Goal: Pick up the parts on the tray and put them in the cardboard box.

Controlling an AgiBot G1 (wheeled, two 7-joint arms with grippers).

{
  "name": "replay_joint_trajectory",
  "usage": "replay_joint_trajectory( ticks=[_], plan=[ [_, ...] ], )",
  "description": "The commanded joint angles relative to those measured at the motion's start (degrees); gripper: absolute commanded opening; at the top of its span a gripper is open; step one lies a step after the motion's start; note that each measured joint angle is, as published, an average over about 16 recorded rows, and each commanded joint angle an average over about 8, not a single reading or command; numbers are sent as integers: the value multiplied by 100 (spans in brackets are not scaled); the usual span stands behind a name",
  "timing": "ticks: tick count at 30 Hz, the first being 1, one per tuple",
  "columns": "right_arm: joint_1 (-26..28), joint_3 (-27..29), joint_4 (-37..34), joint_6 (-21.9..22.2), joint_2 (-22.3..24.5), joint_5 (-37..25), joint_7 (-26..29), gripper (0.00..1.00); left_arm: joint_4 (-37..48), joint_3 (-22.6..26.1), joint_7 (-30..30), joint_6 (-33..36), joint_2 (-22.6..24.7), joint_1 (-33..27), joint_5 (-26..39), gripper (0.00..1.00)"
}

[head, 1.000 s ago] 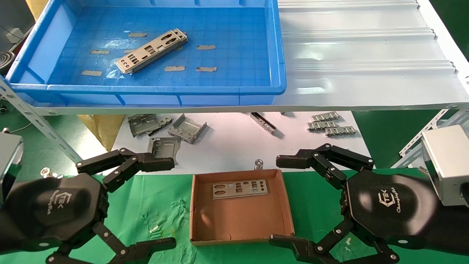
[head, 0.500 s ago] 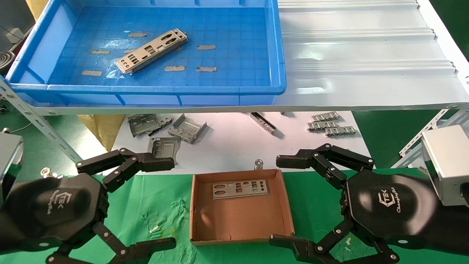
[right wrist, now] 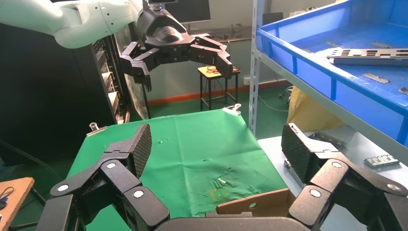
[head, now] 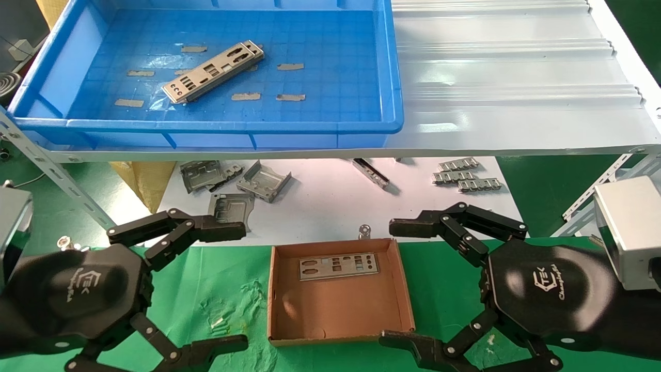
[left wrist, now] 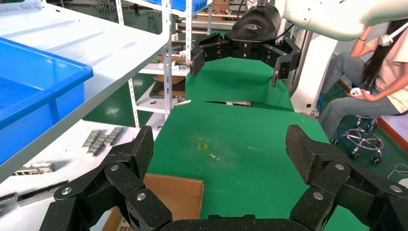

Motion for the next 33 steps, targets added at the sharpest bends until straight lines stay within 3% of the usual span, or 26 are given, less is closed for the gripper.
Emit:
replay_joint_trajectory(
  ticks=[1,18,26,33],
  plan=[
    [0,0,0,0,0,0,0,100,0,0,0,0,0,0,0,100],
    [0,0,0,0,0,0,0,97,0,0,0,0,0,0,0,100],
    [0,0,0,0,0,0,0,3,0,0,0,0,0,0,0,100],
    [0,0,0,0,0,0,0,0,0,0,0,0,0,0,0,100]
  ],
)
